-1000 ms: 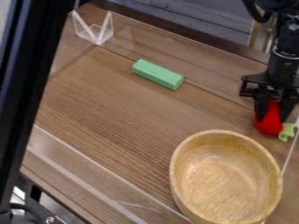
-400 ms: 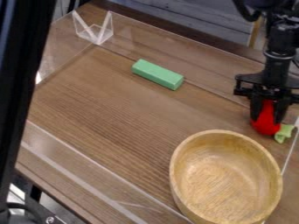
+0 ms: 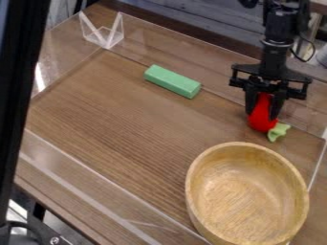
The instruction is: Move the red fruit to the left
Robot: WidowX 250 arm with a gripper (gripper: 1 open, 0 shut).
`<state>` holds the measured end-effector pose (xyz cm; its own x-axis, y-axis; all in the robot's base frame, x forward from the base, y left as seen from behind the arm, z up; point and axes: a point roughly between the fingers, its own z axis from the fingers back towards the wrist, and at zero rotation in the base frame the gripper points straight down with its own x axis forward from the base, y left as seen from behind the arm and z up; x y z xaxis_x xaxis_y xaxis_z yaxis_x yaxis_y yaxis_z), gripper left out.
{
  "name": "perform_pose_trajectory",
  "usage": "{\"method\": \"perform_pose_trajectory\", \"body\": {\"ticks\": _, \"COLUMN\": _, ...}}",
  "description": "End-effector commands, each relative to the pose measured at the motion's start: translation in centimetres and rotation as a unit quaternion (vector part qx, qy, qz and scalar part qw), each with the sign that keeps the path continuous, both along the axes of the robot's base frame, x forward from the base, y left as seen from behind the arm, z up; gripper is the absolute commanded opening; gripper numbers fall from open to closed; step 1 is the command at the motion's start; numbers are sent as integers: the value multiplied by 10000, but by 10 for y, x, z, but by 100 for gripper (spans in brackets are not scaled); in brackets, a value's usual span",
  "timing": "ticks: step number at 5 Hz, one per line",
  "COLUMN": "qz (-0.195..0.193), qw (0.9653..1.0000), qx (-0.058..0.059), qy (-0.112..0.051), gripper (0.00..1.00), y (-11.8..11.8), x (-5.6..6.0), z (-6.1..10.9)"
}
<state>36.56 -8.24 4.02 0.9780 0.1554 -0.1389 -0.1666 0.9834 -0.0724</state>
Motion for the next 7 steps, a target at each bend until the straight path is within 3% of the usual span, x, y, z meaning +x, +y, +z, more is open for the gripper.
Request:
{"method": "perform_pose_trajectory", "body": {"ticks": 1, "qz": 164, "qw": 9982, "qx": -167, "qy": -561, "gripper": 0, "y": 4, "x": 11, "z": 49}}
{"method": "perform_pose_trajectory", "body": {"ticks": 2, "qz": 355, "qw": 9963, "qx": -267, "qy": -734, "gripper": 0, "y": 13, "x": 10, "z": 71}}
{"method": "perform_pose_trajectory", "body": {"ticks": 3, "qz": 748, "qw": 9924, "qx": -276, "qy": -936, "gripper": 0, "y": 34, "x": 3, "z": 94}}
{"method": "perform_pose_trajectory", "body": {"ticks": 4, "qz": 1018, "qw": 9895, "qx": -288, "qy": -986, "gripper": 0, "y": 35, "x": -9, "z": 118}}
{"method": "perform_pose_trajectory", "body": {"ticks": 6, "qz": 1123, "qw": 9891, "qx": -264, "qy": -918, "gripper": 0, "y": -5, "x": -27, "z": 140}}
{"method": "perform_pose_trajectory", "body": {"ticks": 7, "qz": 880, "qw": 9920, "qx": -258, "qy": -864, "gripper": 0, "y": -22, "x": -31, "z": 135}}
